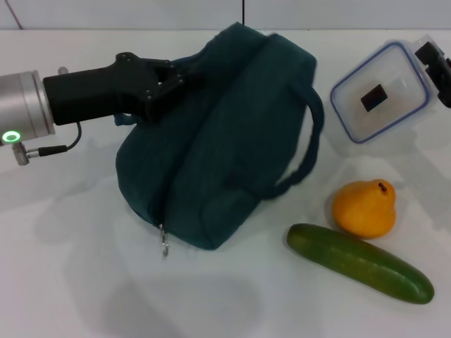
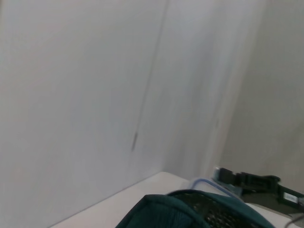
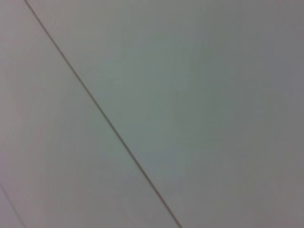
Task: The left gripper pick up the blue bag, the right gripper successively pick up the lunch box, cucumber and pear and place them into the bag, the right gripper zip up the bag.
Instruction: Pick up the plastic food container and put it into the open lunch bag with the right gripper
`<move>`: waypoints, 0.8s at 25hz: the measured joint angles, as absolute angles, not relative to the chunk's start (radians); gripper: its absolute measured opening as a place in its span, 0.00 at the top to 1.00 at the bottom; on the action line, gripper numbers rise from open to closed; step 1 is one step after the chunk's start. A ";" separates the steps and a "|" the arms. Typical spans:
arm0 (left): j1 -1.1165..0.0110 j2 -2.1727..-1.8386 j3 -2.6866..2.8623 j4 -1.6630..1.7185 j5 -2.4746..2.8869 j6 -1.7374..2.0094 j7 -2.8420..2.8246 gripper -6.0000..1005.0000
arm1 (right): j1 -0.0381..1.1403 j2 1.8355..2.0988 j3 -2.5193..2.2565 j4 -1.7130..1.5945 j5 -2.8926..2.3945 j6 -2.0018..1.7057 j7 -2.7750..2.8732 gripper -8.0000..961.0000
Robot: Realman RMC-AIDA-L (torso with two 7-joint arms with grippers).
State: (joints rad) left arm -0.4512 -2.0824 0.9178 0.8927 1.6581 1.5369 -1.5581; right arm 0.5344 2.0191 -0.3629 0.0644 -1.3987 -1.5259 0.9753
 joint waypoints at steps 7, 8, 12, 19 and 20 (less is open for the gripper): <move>-0.448 -2.086 0.923 0.905 1.663 1.552 -1.546 0.95 | 0.540 2.017 -0.434 -0.039 -1.398 -1.589 1.110 0.89; -0.448 -2.086 0.924 0.905 1.665 1.552 -1.543 0.95 | 0.540 2.017 -0.443 -0.060 -1.398 -1.601 1.137 0.89; -0.448 -2.087 0.928 0.903 1.667 1.546 -1.537 0.95 | 0.547 2.014 -0.463 -0.140 -1.395 -1.646 1.215 0.89; -0.450 -2.088 0.927 0.892 1.667 1.537 -1.528 0.95 | 0.598 2.013 -0.468 -0.232 -1.391 -1.695 1.313 0.89; -0.452 -2.088 0.927 0.885 1.666 1.536 -1.521 0.95 | 0.606 2.013 -0.468 -0.240 -1.390 -1.696 1.322 0.89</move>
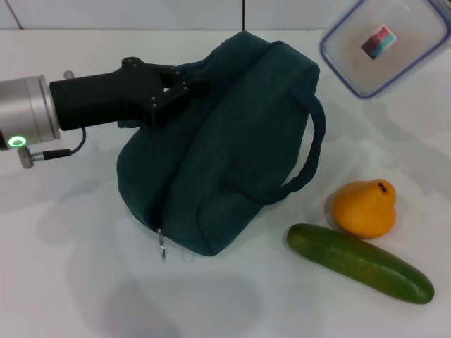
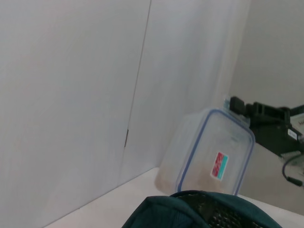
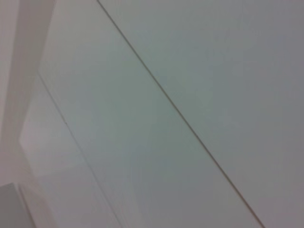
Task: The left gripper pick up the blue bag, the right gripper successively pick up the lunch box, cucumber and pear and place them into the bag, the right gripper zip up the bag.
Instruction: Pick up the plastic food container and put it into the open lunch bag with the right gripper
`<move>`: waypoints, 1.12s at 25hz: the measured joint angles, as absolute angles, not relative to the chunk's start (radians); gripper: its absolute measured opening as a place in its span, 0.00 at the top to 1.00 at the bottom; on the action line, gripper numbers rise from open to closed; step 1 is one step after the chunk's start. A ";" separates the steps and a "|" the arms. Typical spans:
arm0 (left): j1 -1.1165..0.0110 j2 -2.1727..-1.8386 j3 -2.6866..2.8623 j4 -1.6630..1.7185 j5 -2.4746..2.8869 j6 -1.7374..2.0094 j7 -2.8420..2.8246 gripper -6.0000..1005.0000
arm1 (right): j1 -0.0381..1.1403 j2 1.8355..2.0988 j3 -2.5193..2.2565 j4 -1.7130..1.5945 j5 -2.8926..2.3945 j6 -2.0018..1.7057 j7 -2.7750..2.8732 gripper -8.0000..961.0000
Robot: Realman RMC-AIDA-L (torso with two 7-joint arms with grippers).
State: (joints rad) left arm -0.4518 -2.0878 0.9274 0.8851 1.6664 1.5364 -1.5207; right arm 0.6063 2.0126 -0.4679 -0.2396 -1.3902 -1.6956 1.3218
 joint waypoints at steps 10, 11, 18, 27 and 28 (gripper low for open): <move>-0.460 -2.088 0.926 0.867 1.665 1.515 -1.507 0.95 | 0.696 2.013 -0.472 -0.296 -1.386 -1.703 1.401 0.89; -0.460 -2.088 0.927 0.867 1.665 1.514 -1.506 0.95 | 0.704 2.013 -0.474 -0.297 -1.386 -1.702 1.406 0.89; -0.462 -2.088 0.935 0.864 1.662 1.514 -1.492 0.95 | 0.780 2.014 -0.507 -0.319 -1.386 -1.695 1.449 0.89; -0.468 -2.088 0.952 0.845 1.659 1.514 -1.482 0.95 | 0.864 2.019 -0.597 -0.320 -1.385 -1.656 1.480 0.89; -0.468 -2.088 0.953 0.842 1.659 1.514 -1.482 0.95 | 0.867 2.019 -0.608 -0.320 -1.385 -1.650 1.481 0.89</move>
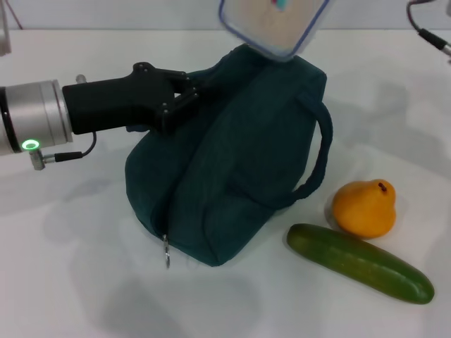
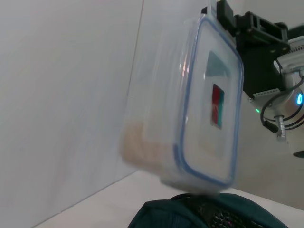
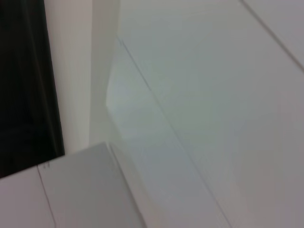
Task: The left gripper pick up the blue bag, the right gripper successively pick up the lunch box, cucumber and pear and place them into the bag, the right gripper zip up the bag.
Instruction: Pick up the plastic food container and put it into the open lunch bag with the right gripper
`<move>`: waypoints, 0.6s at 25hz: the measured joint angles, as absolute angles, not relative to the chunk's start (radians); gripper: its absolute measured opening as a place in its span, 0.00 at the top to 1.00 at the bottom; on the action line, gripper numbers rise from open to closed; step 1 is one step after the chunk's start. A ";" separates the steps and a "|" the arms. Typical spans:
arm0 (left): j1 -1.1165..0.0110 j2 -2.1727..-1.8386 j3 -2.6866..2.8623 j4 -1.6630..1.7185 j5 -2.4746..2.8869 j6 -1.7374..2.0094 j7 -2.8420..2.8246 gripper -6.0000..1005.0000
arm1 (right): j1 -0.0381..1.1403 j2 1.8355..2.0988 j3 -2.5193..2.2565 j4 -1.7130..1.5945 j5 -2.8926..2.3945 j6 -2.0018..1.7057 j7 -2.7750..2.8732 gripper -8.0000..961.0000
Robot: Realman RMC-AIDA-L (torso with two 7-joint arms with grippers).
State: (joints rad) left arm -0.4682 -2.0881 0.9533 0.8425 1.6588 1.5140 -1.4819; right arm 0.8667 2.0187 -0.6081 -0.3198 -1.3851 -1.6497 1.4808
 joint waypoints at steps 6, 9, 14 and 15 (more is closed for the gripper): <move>-0.469 -2.088 0.954 0.839 1.658 1.514 -1.482 0.95 | 0.865 2.019 -0.680 -0.320 -1.385 -1.625 1.482 0.89; -0.469 -2.088 0.952 0.839 1.658 1.514 -1.482 0.95 | 0.853 2.019 -0.698 -0.321 -1.385 -1.632 1.481 0.89; -0.469 -2.088 0.948 0.837 1.658 1.496 -1.472 0.95 | 0.813 2.016 -0.722 -0.325 -1.384 -1.652 1.478 0.89; -0.470 -2.089 0.948 0.834 1.657 1.488 -1.469 0.95 | 0.804 2.015 -0.724 -0.327 -1.384 -1.656 1.477 0.89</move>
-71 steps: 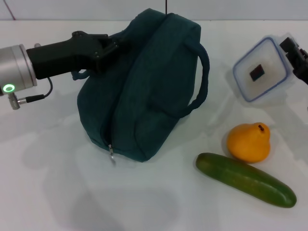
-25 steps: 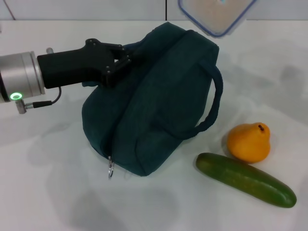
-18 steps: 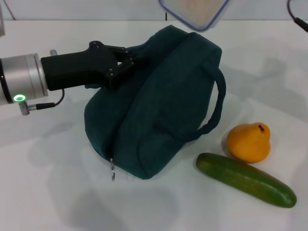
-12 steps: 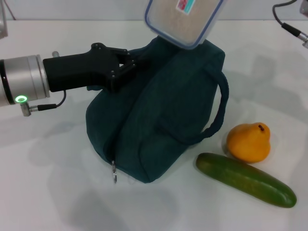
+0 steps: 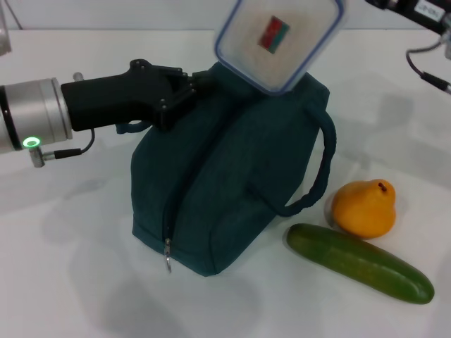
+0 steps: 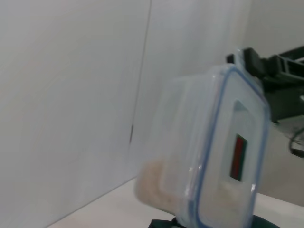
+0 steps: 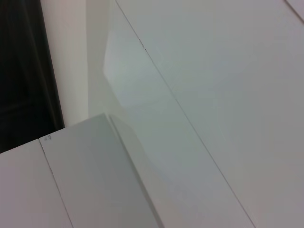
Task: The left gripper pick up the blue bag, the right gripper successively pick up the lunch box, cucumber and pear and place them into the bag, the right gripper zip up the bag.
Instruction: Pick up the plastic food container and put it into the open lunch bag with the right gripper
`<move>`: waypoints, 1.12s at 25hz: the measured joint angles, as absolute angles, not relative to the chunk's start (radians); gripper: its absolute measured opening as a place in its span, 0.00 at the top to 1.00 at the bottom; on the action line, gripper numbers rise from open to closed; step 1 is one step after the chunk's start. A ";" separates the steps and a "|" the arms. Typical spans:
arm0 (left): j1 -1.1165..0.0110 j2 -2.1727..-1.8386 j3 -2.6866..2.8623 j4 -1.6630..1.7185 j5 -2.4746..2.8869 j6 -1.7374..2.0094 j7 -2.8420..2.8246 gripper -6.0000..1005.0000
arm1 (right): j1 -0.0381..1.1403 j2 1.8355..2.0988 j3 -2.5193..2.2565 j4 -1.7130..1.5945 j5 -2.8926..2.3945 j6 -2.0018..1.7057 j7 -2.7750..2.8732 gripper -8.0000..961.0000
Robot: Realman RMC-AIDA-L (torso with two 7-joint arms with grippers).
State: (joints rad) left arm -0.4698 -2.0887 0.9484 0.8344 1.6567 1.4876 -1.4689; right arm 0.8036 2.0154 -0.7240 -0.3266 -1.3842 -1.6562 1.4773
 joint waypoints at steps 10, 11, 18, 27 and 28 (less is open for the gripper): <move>-0.497 -2.088 0.948 0.789 1.653 1.440 -1.458 0.95 | 0.717 2.013 -0.807 -0.376 -1.388 -1.686 1.475 0.89; -0.498 -2.088 0.948 0.788 1.653 1.436 -1.457 0.95 | 0.712 2.013 -0.808 -0.378 -1.389 -1.687 1.475 0.89; -0.501 -2.089 0.948 0.787 1.653 1.432 -1.457 0.95 | 0.694 2.012 -0.853 -0.385 -1.394 -1.691 1.472 0.89; -0.502 -2.089 0.952 0.787 1.653 1.431 -1.457 0.95 | 0.697 2.006 -1.028 -0.414 -1.396 -1.561 1.477 0.89; -0.502 -2.089 0.953 0.787 1.653 1.431 -1.457 0.95 | 0.698 2.007 -1.054 -0.422 -1.396 -1.536 1.477 0.89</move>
